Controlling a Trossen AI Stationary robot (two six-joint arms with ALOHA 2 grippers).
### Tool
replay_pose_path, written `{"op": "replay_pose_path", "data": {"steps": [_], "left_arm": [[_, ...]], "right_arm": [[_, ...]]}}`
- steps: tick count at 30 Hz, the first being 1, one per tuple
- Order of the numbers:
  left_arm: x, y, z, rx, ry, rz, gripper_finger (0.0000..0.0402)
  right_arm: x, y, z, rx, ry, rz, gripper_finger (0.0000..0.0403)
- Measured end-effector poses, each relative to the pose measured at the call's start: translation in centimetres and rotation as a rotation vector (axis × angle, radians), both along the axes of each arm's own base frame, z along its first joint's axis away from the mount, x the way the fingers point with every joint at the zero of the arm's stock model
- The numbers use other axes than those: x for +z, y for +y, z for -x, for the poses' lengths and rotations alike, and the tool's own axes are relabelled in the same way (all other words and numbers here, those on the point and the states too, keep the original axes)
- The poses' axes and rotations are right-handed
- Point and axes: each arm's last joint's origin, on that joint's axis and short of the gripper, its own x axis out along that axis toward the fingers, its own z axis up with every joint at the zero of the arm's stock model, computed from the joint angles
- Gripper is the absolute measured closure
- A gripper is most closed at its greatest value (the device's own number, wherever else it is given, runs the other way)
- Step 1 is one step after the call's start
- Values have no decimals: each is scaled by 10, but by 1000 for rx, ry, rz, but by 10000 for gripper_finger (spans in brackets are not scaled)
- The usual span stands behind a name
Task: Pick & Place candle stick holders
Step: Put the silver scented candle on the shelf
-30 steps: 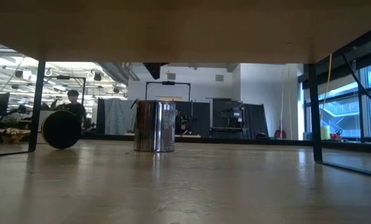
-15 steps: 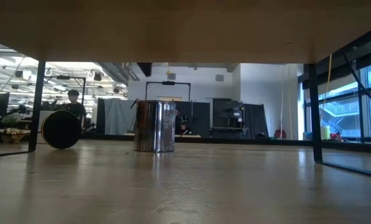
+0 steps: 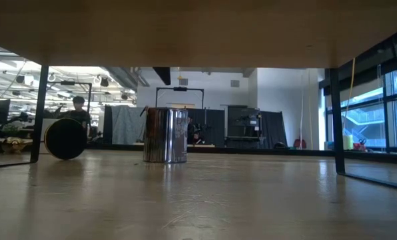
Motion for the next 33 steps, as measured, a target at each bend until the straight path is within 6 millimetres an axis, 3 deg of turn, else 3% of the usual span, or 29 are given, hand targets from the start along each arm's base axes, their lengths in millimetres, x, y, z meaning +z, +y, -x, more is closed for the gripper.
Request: {"op": "replay_pose_path", "data": {"steps": [4,11,18,23,33], "left_arm": [[0,0,0,176,-1,28,11],[0,-12,-6,326,-41,88,11],[-2,-19,-9,524,-55,55,12],[-14,-25,-17,609,-38,39,12],[-54,-18,-36,638,106,220,13]], "right_arm": [[-14,0,10,48,-29,-37,65],[-43,-14,58,82,-204,-157,65],[-47,-26,98,69,-294,-143,65],[-49,-30,108,69,-286,-121,65],[-48,-36,117,64,-297,-94,65]]}}
